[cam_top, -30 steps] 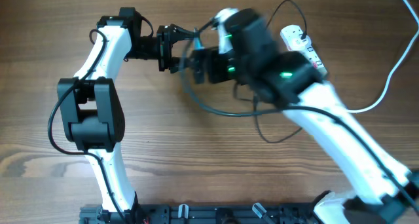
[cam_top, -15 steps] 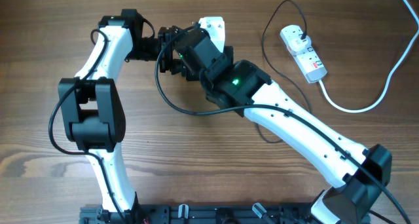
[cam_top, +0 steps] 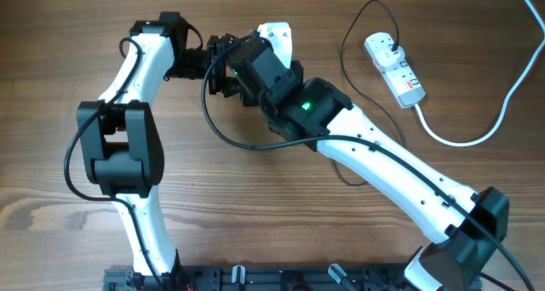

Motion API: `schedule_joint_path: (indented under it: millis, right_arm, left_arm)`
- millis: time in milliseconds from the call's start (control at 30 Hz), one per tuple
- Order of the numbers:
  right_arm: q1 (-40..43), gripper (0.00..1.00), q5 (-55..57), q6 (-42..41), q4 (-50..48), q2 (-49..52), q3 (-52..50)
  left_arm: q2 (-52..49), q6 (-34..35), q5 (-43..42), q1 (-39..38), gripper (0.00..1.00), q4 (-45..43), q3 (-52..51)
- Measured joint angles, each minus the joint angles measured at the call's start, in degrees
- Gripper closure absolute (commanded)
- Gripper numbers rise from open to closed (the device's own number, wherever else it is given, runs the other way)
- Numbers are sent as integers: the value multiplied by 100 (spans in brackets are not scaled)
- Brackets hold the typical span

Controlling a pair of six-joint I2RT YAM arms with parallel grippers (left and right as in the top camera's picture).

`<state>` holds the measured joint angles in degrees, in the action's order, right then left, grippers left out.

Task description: Plug charger to phone and switch on socket

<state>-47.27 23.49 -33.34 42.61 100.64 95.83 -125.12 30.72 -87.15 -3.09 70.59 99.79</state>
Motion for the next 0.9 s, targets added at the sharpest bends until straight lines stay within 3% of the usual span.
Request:
schedule_joint_path:
  millis: [900]
  right_arm:
    - [0, 37, 15, 258, -275, 470, 0]
  left_arm:
    - [0, 0, 0, -39, 34, 0, 0]
